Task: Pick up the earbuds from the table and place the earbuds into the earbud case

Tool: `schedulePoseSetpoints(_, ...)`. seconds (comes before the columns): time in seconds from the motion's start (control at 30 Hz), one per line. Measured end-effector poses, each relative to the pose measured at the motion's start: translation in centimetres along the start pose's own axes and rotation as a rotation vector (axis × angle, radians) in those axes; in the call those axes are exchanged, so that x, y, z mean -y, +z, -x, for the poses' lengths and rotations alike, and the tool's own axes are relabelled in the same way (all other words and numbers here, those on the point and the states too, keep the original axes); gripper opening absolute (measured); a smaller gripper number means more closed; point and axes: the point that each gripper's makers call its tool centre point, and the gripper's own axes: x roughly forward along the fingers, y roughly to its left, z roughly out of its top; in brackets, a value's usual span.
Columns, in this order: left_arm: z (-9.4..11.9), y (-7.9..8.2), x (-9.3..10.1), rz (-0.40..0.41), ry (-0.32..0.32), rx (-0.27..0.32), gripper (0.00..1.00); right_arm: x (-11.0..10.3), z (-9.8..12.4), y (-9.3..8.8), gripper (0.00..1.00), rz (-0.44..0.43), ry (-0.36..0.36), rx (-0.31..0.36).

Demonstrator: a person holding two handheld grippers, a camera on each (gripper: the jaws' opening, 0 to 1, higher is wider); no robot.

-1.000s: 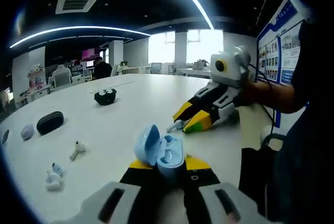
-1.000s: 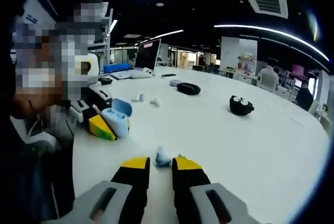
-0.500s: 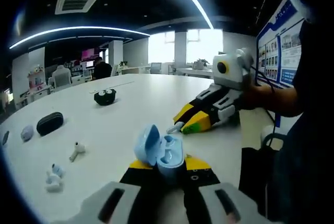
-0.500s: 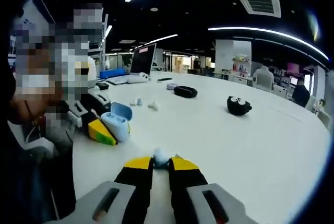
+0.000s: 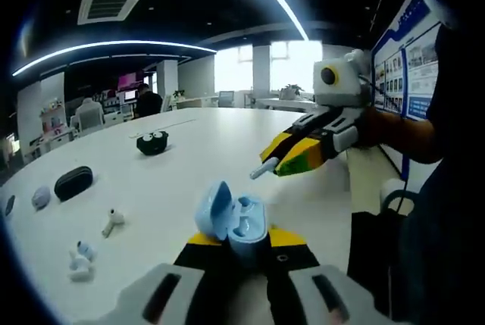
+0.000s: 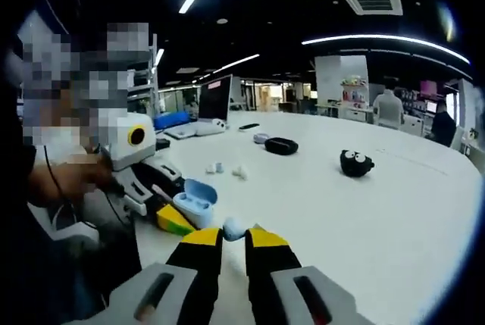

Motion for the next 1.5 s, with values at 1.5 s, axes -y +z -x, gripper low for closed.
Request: schedulePoseSetpoints(1.5, -0.1, 0.2, 0.2, -0.145, 0.034, -0.069, 0.19, -4.9, -3.0, 0.7, 0.12, 0.118, 0.134, -0.203)
